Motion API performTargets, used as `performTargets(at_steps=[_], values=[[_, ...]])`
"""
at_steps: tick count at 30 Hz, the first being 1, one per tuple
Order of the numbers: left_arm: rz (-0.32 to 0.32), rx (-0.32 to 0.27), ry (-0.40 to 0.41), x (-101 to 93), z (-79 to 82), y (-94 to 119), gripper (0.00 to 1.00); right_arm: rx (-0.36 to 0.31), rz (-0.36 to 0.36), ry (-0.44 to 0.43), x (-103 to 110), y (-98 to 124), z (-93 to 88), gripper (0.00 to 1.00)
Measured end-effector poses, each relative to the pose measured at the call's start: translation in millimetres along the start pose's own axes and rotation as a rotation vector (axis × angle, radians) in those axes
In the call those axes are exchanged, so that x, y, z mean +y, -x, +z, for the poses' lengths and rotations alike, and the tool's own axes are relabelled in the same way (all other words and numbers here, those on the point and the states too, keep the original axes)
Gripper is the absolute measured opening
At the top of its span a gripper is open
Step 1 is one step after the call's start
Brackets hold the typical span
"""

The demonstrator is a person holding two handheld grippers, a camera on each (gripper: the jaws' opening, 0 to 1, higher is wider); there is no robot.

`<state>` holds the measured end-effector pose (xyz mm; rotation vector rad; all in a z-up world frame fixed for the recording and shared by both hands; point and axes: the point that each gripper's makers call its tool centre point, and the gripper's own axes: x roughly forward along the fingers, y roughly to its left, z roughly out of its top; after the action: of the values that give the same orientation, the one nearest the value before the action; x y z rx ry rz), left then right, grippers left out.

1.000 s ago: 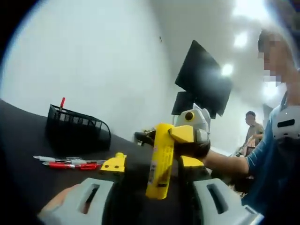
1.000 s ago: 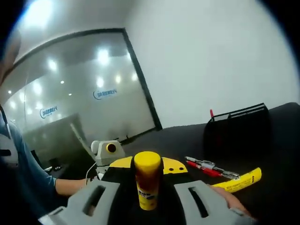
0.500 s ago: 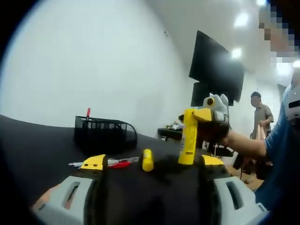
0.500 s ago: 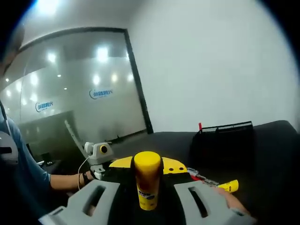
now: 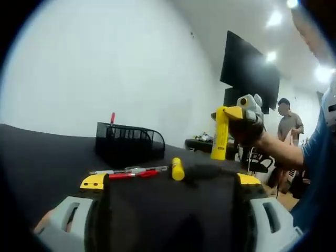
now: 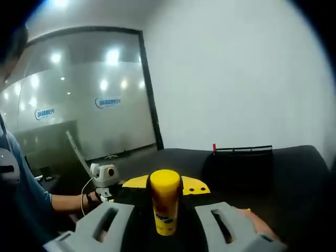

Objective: Pick up pens and glue sticks and place them into the holder.

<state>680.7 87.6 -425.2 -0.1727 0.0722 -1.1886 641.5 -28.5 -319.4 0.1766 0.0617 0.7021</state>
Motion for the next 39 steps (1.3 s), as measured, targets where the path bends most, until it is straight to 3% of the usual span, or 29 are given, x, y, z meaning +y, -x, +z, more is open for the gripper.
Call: performTargets(at_steps=[13, 27, 31, 39], values=[[0.004, -0.041, 0.005, 2.0, 4.8, 5.6, 0.96, 0.032, -0.030, 0.062, -19.2, -21.1, 13.0, 0.18], [0.047, -0.049, 0.008, 14.7, 6.0, 7.9, 0.96, 0.004, -0.048, 0.117, -51.8, -59.9, 53.9, 0.18], [0.051, -0.063, 0.014, 17.0, 8.4, 8.6, 0.96, 0.003, -0.047, 0.118, -61.4, -77.7, 52.5, 0.18], [0.041, -0.001, -0.041, 12.6, -3.4, 3.9, 0.96, 0.001, -0.076, 0.118, -78.1, -117.4, 32.3, 0.18]])
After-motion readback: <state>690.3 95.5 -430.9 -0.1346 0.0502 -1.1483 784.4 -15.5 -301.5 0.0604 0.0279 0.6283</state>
